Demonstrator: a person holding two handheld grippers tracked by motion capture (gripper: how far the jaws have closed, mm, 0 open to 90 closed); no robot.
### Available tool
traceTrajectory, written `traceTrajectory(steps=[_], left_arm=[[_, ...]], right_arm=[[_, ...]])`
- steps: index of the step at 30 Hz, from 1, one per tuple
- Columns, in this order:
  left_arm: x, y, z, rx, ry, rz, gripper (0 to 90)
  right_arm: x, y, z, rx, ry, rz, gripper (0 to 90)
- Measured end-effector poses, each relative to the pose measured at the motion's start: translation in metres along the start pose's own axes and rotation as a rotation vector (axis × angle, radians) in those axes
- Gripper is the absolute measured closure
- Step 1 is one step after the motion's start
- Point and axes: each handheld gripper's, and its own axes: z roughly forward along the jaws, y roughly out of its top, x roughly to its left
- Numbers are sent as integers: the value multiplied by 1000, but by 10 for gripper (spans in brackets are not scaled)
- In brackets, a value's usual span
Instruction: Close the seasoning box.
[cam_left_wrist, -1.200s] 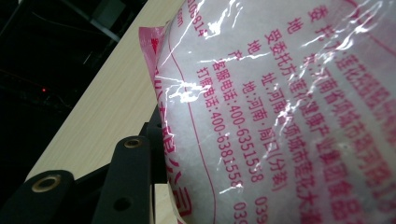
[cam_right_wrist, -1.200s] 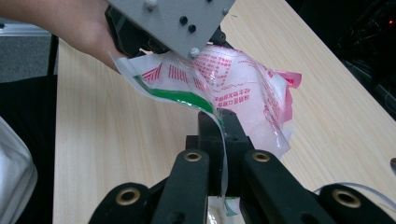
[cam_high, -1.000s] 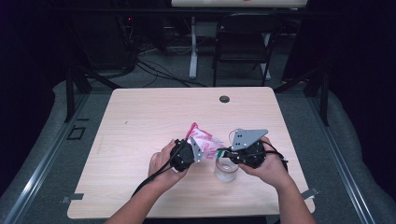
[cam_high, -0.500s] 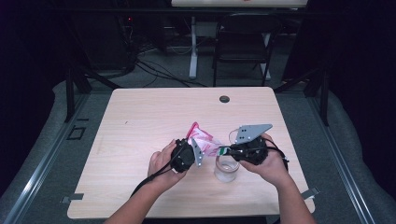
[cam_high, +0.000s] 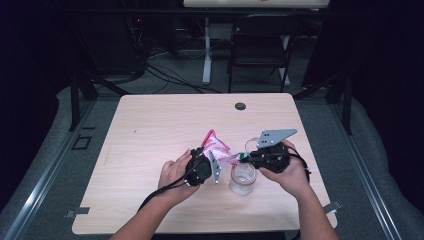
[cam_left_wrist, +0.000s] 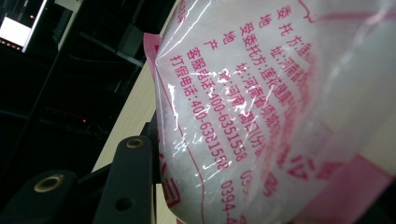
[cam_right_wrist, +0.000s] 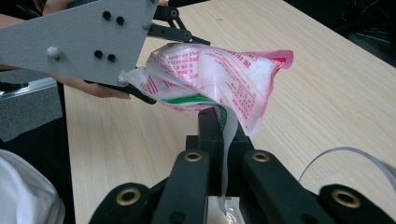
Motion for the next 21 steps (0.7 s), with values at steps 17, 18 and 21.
traceTrajectory(steps=[17,18,21], left_arm=[[0,1,-4,-8,56,52,595],[0,1,-4,-9,60,59,595],[-1,1,-5,-14,75,75,596]], right_arm=[[1,1,-2,-11,-20,8,900],[1,0,-2,-13,-14,7,900],[2,0,-2,-9,-11,1,900]])
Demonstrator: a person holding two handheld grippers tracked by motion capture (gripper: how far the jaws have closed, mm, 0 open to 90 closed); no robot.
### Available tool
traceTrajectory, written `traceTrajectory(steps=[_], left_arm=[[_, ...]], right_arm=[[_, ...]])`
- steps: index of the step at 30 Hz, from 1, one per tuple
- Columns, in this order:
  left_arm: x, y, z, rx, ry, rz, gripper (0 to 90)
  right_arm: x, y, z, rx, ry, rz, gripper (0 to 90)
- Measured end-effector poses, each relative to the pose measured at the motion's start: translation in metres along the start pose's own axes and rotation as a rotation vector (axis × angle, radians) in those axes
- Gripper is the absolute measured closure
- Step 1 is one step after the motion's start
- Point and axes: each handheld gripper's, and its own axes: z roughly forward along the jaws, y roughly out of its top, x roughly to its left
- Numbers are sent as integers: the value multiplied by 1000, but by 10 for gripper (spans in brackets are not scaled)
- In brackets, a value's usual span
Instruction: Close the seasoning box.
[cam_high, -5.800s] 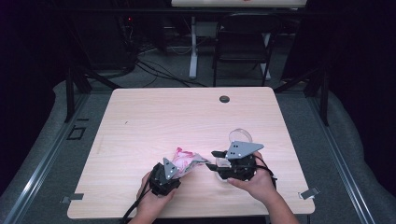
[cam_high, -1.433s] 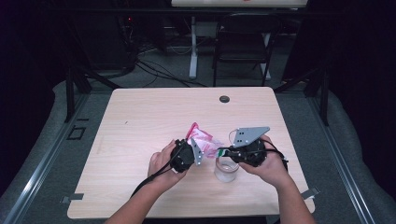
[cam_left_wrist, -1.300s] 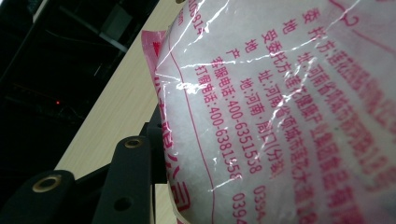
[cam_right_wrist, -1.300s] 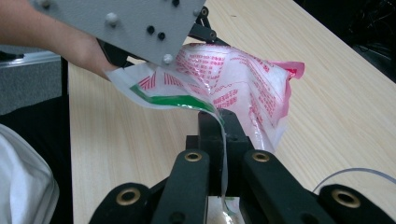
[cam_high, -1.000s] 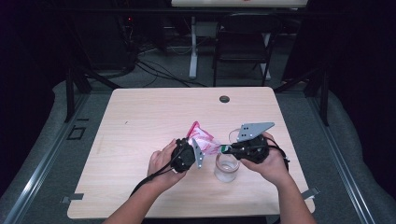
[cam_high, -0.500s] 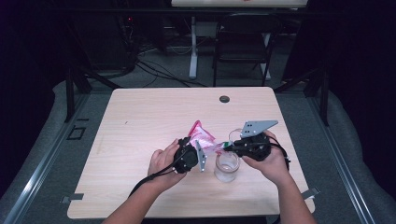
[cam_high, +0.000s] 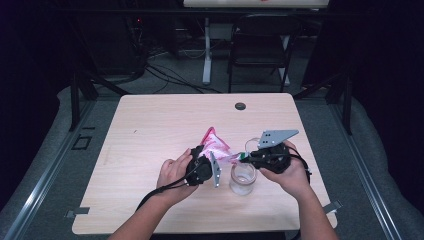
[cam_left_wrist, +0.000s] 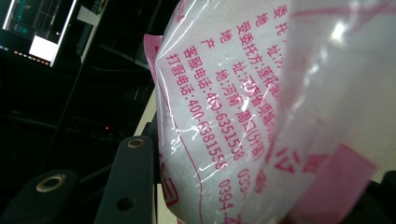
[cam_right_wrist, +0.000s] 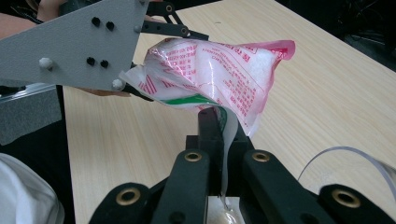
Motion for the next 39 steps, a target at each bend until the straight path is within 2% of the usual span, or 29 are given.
traceTrajectory(steps=[10,22,30,39], left_arm=[[0,4,-5,-5,39,58,598],[1,8,-6,-10,61,115,599],[2,8,-7,-7,62,121,601],[4,11,-9,-7,75,150,602]], right_arm=[[1,-3,-4,-3,15,0,900],[1,-8,-7,-3,18,1,900],[2,-9,-7,2,16,1,900],[2,-10,-8,2,13,-1,900]])
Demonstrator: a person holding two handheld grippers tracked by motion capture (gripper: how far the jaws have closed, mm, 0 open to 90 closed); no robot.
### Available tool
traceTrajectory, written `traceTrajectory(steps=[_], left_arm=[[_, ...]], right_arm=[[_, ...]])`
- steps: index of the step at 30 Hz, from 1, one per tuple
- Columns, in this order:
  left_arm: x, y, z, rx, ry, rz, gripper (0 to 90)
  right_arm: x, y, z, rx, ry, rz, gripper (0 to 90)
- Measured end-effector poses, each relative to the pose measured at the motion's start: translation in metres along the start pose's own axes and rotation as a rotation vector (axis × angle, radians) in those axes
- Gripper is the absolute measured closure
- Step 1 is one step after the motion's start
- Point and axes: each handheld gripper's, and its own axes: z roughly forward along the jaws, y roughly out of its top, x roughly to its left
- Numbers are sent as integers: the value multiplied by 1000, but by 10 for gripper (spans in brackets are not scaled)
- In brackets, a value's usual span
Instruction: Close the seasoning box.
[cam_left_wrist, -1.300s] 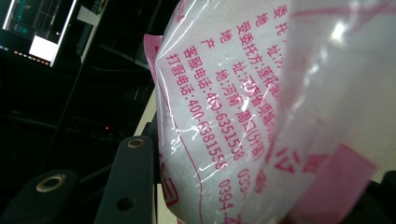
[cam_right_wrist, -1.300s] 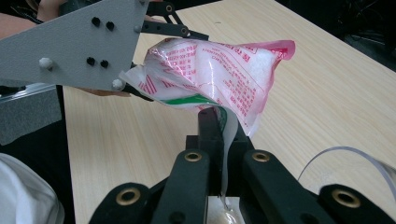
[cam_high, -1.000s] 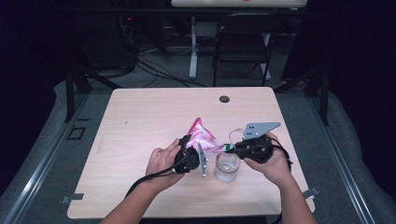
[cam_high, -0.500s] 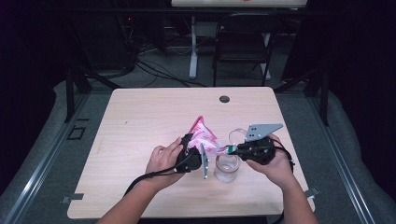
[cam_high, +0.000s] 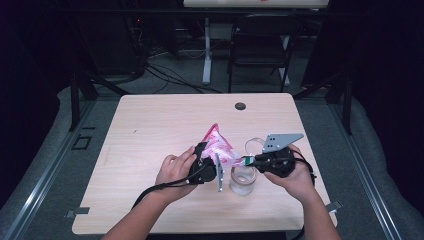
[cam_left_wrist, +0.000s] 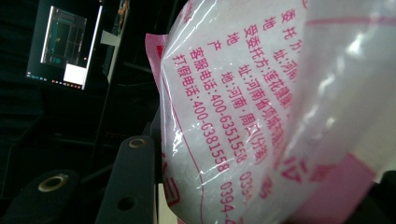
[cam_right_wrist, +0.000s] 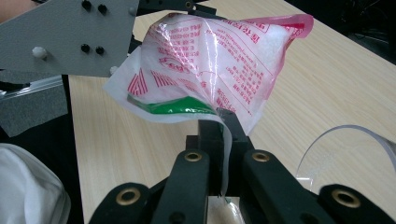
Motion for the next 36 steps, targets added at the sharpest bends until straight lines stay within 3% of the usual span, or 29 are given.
traceTrajectory(steps=[8,36], left_arm=[[1,1,0,0,-1,5,603],[3,9,-4,-2,30,100,605]], right_arm=[[0,0,-1,-1,-3,2,900],[-2,-4,-5,7,-6,3,900]])
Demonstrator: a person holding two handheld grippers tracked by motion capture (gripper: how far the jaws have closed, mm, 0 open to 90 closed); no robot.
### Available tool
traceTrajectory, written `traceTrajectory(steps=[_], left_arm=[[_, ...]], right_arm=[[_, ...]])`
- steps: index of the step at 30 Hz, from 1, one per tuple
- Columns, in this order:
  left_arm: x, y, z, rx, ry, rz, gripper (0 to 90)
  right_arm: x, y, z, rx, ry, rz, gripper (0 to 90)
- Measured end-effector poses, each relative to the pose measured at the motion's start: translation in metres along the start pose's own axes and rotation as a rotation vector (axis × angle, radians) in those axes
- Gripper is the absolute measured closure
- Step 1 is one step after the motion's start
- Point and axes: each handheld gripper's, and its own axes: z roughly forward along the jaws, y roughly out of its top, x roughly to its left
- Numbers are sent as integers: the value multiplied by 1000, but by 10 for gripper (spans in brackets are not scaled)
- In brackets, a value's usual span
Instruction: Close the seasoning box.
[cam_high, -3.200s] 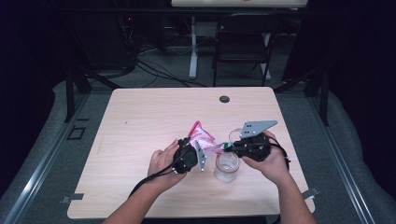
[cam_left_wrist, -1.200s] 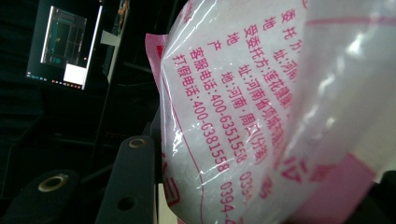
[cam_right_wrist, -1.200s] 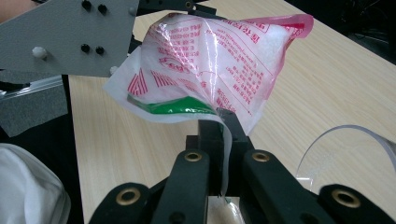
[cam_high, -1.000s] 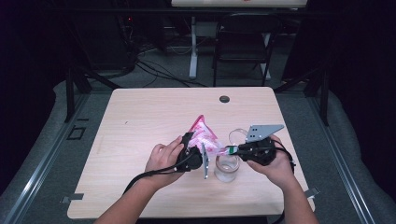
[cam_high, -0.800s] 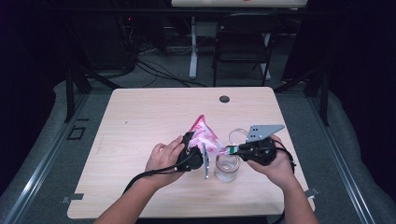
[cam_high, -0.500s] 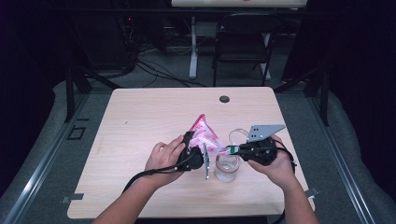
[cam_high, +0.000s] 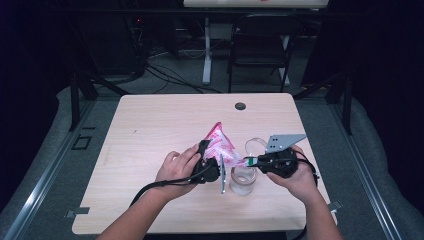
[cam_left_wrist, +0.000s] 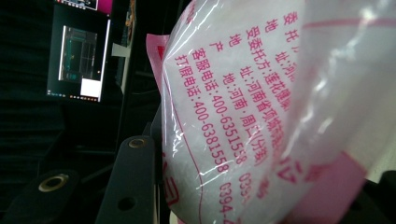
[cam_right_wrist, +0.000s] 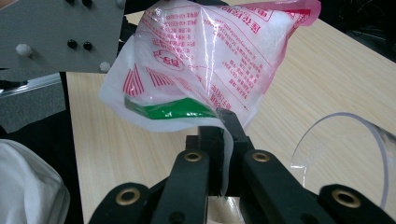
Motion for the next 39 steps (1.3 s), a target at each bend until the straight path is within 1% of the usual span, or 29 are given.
traceTrajectory(steps=[4,8,10,12,29,32,39], left_arm=[[0,2,0,-4,9,9,605],[1,3,-1,-1,8,18,606],[1,4,-1,-5,18,27,606],[1,4,-1,-7,19,23,606],[3,4,-1,1,29,49,609],[2,4,-1,-3,36,52,610],[2,4,-1,0,31,61,611]], right_arm=[[-1,-1,-1,3,-5,3,900],[-1,-2,-1,0,-7,6,900],[-1,-2,-2,1,-9,5,900],[-1,-3,-2,3,-9,4,900],[-2,-4,0,15,-16,2,900],[-2,-4,0,17,-18,1,900],[-2,-4,1,16,-17,4,900]])
